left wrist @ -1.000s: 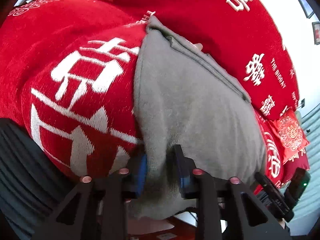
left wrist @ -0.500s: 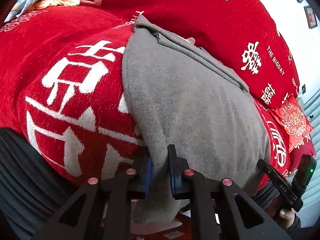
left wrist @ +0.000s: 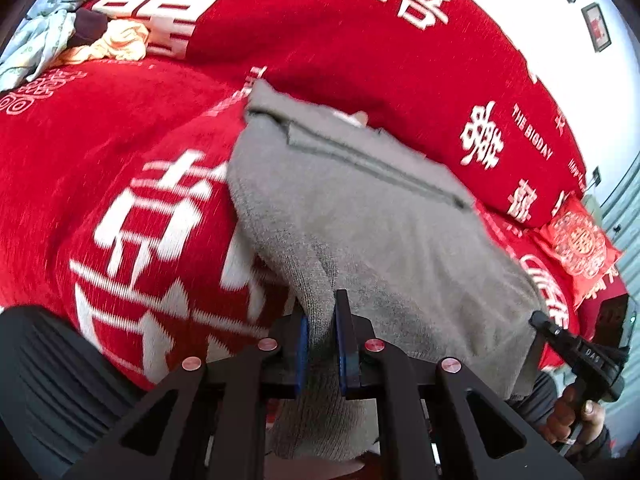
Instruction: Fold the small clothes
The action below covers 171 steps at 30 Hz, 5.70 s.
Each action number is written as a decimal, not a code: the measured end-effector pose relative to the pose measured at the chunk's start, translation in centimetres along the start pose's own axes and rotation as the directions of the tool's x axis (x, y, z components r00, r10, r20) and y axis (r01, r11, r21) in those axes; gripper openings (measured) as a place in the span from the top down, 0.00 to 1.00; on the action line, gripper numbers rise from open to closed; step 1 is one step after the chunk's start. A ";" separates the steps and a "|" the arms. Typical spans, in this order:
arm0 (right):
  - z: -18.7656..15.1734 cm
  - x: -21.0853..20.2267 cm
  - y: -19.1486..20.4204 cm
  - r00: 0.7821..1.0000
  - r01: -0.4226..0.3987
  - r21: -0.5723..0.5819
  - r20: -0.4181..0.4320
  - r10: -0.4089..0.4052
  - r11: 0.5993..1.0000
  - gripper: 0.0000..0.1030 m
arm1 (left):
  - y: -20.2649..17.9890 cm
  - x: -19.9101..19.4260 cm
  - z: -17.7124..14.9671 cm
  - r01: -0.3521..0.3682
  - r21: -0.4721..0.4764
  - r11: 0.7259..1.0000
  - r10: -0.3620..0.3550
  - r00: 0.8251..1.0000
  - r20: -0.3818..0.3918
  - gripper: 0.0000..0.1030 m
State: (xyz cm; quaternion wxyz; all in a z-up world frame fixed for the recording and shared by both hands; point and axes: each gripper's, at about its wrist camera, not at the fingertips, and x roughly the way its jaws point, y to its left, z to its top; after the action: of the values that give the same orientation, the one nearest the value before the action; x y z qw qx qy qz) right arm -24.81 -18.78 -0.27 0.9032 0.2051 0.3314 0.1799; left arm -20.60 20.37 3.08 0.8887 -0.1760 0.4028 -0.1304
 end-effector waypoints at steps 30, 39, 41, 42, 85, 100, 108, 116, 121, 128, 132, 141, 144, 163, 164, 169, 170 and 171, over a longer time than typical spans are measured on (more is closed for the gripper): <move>13.7 2.2 -0.4 0.988 -0.091 0.163 0.140 0.068 0.982 0.88 | -2.1 2.1 14.3 0.007 -0.038 0.999 -0.003 0.993 0.116 0.88; 17.6 6.1 -1.2 0.997 -0.008 0.151 0.074 -0.003 0.988 0.88 | -2.8 6.9 17.8 -0.102 -0.008 0.995 0.103 0.994 0.041 0.88; 18.3 7.2 -1.5 0.998 0.013 0.151 0.057 -0.022 0.988 0.88 | -3.2 8.0 18.3 -0.134 0.010 0.991 0.134 0.991 0.029 0.88; 18.6 7.6 -1.6 0.998 0.022 0.150 0.050 -0.030 0.988 0.88 | -3.4 8.5 18.6 -0.147 0.018 0.989 0.146 0.989 0.025 0.88; 24.3 21.2 -7.7 0.973 0.207 0.193 -0.147 -0.180 0.959 0.87 | -1.2 23.9 24.9 -0.260 0.047 0.964 0.264 0.944 -0.195 0.87; 20.8 15.9 -5.0 0.980 0.171 0.123 -0.123 -0.156 0.977 0.35 | -2.5 17.2 20.6 -0.113 0.018 0.993 0.114 0.973 -0.199 0.20; 19.7 17.8 -5.2 0.973 0.165 0.148 -0.183 -0.137 0.975 0.85 | -3.8 19.4 19.8 -0.194 0.085 0.977 0.209 0.950 -0.230 0.61; 20.8 16.0 -4.0 0.990 0.093 0.127 -0.113 -0.079 0.988 0.87 | -3.9 17.3 21.2 -0.157 0.053 0.986 0.164 0.971 -0.173 0.86; 23.5 15.5 -4.0 0.998 0.032 0.186 -0.058 -0.022 0.982 0.87 | -4.8 16.8 24.1 -0.148 0.048 0.988 0.152 0.981 -0.117 0.86; 28.1 18.8 -6.1 0.999 0.039 0.301 -0.029 -0.032 0.953 0.87 | -4.2 20.6 28.2 -0.167 0.009 0.986 0.167 0.977 -0.129 0.86; 29.5 21.7 -6.6 0.995 0.090 0.287 -0.063 -0.075 0.954 0.87 | -3.7 23.7 29.5 -0.191 0.017 0.981 0.191 0.968 -0.162 0.86; 30.7 27.4 -9.4 0.977 0.185 0.302 -0.160 -0.141 0.935 0.86 | -0.1 28.3 30.9 -0.167 -0.100 0.981 0.140 0.961 -0.240 0.42; 30.3 27.9 -10.2 0.973 0.191 0.314 -0.187 -0.137 0.930 0.81 | 0.2 27.8 30.9 -0.168 -0.090 0.982 0.146 0.967 -0.208 0.41; 29.1 30.1 -6.4 0.947 0.164 0.045 -0.288 -0.144 0.986 0.47 | -3.1 30.8 28.3 -0.292 0.148 0.945 0.322 0.911 -0.258 0.41; 29.1 29.9 -7.8 0.938 0.226 0.048 -0.280 -0.204 0.973 0.47 | -2.3 30.6 28.3 -0.289 0.131 0.948 0.314 0.914 -0.258 0.41; 28.6 27.3 -12.2 0.953 0.236 0.123 -0.224 -0.205 0.964 0.52 | -1.0 29.1 27.9 -0.215 0.127 0.968 0.239 0.947 -0.215 0.41; 28.4 26.8 -12.3 0.951 0.247 0.108 -0.218 -0.219 0.963 0.52 | -1.3 29.3 27.7 -0.223 0.140 0.965 0.249 0.945 -0.210 0.41; 28.4 26.5 -12.2 0.948 0.259 0.093 -0.215 -0.234 0.962 0.52 | -1.5 29.0 27.6 -0.234 0.153 0.960 0.262 0.943 -0.203 0.41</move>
State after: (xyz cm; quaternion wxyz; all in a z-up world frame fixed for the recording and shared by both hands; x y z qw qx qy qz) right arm 15.56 -24.05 -0.41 0.8662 0.1964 0.4547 0.0653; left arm 18.93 13.95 1.20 0.8570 -0.0514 0.5090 -0.0613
